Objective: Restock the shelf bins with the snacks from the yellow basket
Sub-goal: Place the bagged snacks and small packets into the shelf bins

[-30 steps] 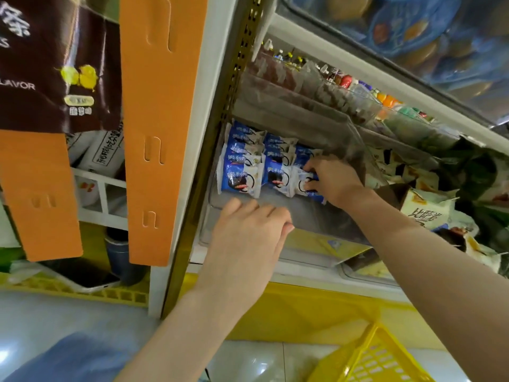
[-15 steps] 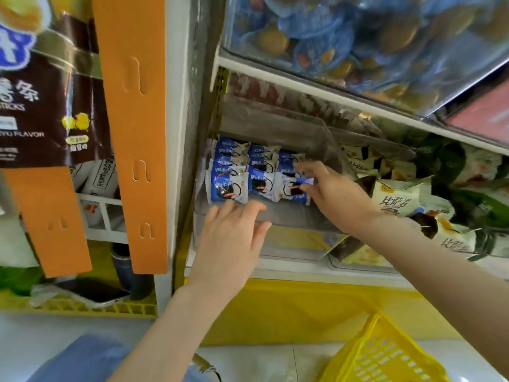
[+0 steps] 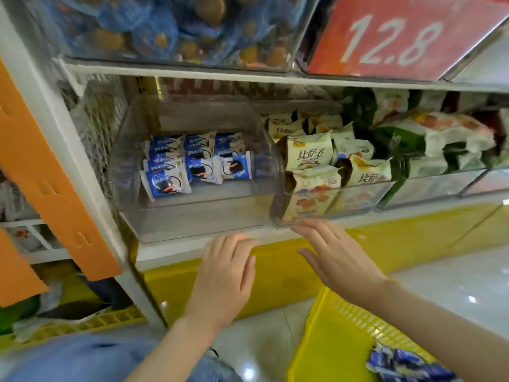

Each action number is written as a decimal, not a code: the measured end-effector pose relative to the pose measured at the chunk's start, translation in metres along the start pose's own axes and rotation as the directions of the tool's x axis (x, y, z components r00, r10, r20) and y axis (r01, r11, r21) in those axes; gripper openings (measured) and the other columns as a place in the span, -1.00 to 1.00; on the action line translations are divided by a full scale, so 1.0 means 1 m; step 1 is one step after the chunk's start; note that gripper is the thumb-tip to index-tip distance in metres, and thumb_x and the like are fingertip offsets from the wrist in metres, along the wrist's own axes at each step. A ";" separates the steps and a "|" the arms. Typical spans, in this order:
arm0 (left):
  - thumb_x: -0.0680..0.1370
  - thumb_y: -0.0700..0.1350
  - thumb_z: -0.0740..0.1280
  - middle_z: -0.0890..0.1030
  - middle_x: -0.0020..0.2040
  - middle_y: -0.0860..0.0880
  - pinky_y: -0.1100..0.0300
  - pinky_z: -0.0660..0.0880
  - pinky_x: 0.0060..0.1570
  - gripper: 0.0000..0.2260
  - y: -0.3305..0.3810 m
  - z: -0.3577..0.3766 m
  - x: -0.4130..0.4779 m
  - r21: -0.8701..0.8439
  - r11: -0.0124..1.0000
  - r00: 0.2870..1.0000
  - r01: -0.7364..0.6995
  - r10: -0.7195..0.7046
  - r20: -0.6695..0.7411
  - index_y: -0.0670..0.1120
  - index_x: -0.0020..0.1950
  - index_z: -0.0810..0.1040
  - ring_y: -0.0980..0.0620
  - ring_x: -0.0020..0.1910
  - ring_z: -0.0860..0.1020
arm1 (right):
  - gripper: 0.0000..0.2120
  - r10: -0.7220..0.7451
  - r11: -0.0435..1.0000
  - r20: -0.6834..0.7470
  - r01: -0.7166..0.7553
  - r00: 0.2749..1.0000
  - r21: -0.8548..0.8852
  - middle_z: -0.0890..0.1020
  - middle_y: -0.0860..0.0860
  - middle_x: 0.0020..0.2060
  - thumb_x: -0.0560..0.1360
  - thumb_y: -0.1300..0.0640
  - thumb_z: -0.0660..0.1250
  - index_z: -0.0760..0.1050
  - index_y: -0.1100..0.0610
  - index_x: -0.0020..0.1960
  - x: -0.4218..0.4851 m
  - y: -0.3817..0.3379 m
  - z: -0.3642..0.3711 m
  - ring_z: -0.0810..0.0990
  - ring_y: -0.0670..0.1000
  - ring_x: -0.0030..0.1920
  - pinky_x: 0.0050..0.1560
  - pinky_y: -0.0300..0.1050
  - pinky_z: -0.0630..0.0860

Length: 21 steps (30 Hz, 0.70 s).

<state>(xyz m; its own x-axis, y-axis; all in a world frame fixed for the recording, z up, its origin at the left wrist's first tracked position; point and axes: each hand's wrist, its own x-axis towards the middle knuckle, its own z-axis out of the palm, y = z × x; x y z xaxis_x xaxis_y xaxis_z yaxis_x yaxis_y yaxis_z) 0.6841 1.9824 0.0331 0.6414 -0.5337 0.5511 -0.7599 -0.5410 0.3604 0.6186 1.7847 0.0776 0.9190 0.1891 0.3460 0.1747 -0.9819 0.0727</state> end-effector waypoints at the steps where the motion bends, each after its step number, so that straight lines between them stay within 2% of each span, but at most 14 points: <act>1: 0.53 -0.08 0.14 0.55 0.00 -0.02 0.20 0.32 0.06 -0.77 0.007 0.012 -0.005 -0.031 0.999 0.998 0.006 -0.004 0.070 -0.08 0.08 0.54 0.04 0.01 0.45 | -0.73 0.046 0.999 -0.012 -0.046 0.999 0.027 0.62 0.11 0.00 0.56 0.07 0.22 0.54 0.21 0.12 -0.017 0.006 0.003 0.63 0.13 -0.01 -0.05 -0.05 0.59; 3: 0.56 -0.02 0.09 0.53 0.00 0.02 0.21 0.28 0.03 -0.73 0.020 0.038 -0.015 -0.068 0.996 0.974 0.053 -0.037 0.223 -0.04 0.08 0.53 0.04 0.01 0.48 | -0.52 0.146 0.985 0.019 -0.147 0.989 0.087 0.62 0.09 -0.10 0.62 -0.05 -0.07 0.55 0.20 0.05 -0.054 0.021 0.014 0.64 0.12 -0.10 -0.12 -0.09 0.55; 4: 0.58 -0.01 0.07 0.51 0.03 0.04 0.23 0.25 0.05 -0.73 0.026 0.054 -0.019 -0.074 0.994 0.955 0.076 -0.052 0.290 -0.02 0.12 0.51 0.05 0.04 0.47 | -0.47 0.195 0.975 0.045 -0.198 0.980 0.101 0.62 0.09 -0.12 0.62 -0.07 -0.11 0.56 0.19 0.03 -0.074 0.029 0.023 0.64 0.12 -0.12 -0.10 -0.08 0.53; 5: 0.60 0.00 0.06 0.48 0.09 0.06 0.26 0.22 0.08 -0.73 0.030 0.070 -0.022 -0.079 0.992 0.934 0.102 -0.068 0.351 0.00 0.18 0.47 0.07 0.10 0.43 | -0.51 0.252 0.959 0.086 -0.260 0.964 0.109 0.62 0.09 -0.13 0.63 -0.05 -0.08 0.56 0.19 0.02 -0.095 0.037 0.033 0.64 0.12 -0.13 -0.10 -0.08 0.52; 7: 0.63 0.02 0.04 0.42 0.19 0.08 0.29 0.21 0.14 -0.73 0.035 0.104 -0.026 -0.105 0.979 0.888 0.176 -0.112 0.446 0.04 0.28 0.37 0.13 0.17 0.36 | -0.77 0.382 0.913 0.174 -0.400 0.908 0.083 0.61 0.09 -0.10 0.58 0.09 0.18 0.56 0.18 0.04 -0.140 0.053 0.056 0.64 0.14 -0.09 -0.10 -0.07 0.55; 8: 0.63 0.02 0.04 0.40 0.23 0.07 0.27 0.23 0.16 -0.72 0.037 0.120 -0.026 -0.115 0.966 0.860 0.231 -0.147 0.489 0.03 0.31 0.34 0.12 0.20 0.35 | -0.82 0.442 0.880 0.243 -0.469 0.864 0.067 0.59 0.09 -0.03 0.55 0.14 0.26 0.54 0.17 0.10 -0.162 0.060 0.068 0.62 0.15 -0.01 -0.03 -0.04 0.54; 9: 0.63 0.03 0.05 0.40 0.26 0.05 0.22 0.25 0.18 -0.69 0.040 0.136 -0.025 -0.112 0.953 0.826 0.282 -0.181 0.534 0.01 0.34 0.32 0.08 0.24 0.35 | -0.77 0.486 0.845 0.346 -0.532 0.802 0.046 0.56 0.08 0.07 0.56 0.13 0.26 0.49 0.15 0.19 -0.184 0.068 0.081 0.57 0.14 0.10 0.08 -0.04 0.48; 11: 0.63 0.01 0.06 0.39 0.31 -0.03 0.12 0.28 0.21 -0.65 0.045 0.165 -0.022 -0.085 0.932 0.755 0.353 -0.230 0.614 -0.06 0.38 0.30 -0.01 0.28 0.36 | -0.67 0.528 0.779 0.538 -0.627 0.657 0.001 0.43 0.01 0.23 0.61 0.04 0.10 0.33 0.10 0.33 -0.226 0.077 0.105 0.42 0.06 0.27 0.23 -0.14 0.34; 13: 0.63 -0.03 0.08 0.39 0.32 -0.12 0.06 0.29 0.23 -0.65 0.049 0.189 -0.021 -0.071 0.893 0.679 0.444 -0.285 0.676 -0.14 0.37 0.31 -0.10 0.29 0.37 | -0.61 0.556 0.701 0.653 -0.712 0.514 -0.037 0.33 0.00 0.33 0.63 0.00 0.02 0.20 0.09 0.41 -0.259 0.082 0.128 0.32 0.02 0.36 0.28 -0.19 0.29; 15: 0.64 -0.06 0.06 0.43 0.27 -0.19 0.03 0.30 0.19 -0.69 0.052 0.207 -0.024 -0.055 0.870 0.630 0.490 -0.310 0.712 -0.19 0.30 0.37 -0.15 0.26 0.39 | -0.57 0.547 0.638 0.740 -0.768 0.392 -0.065 0.22 0.01 0.44 0.64 0.04 0.05 0.09 0.07 0.48 -0.284 0.085 0.147 0.26 0.03 0.42 0.30 -0.19 0.31; 18: 0.65 -0.09 0.03 0.53 0.15 -0.26 0.06 0.28 0.10 -0.70 0.056 0.218 -0.032 -0.094 0.852 0.633 0.515 -0.304 0.712 -0.23 0.13 0.47 -0.20 0.18 0.46 | -0.50 0.491 0.623 0.822 -0.776 0.289 -0.099 0.17 0.01 0.47 0.61 0.15 0.14 0.04 0.05 0.50 -0.307 0.088 0.172 0.27 0.03 0.42 0.29 -0.16 0.35; 21: 0.64 -0.09 0.05 0.56 0.12 -0.29 0.09 0.30 0.04 -0.67 0.058 0.222 -0.038 -0.171 0.800 0.664 0.575 -0.333 0.670 -0.27 0.12 0.50 -0.21 0.13 0.50 | -0.42 0.478 0.634 0.847 -0.758 0.231 -0.151 0.15 0.01 0.48 0.59 0.08 0.20 0.00 0.06 0.51 -0.321 0.092 0.191 0.19 0.06 0.46 0.38 -0.08 0.26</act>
<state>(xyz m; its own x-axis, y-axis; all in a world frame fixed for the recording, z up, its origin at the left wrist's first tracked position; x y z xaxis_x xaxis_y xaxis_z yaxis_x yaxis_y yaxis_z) 0.6392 1.8277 -0.1340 0.7498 -0.6091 -0.2584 -0.2576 -0.6286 0.7338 0.4076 1.6322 -0.2055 0.5954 -0.4309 -0.6781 -0.6394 -0.7652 -0.0751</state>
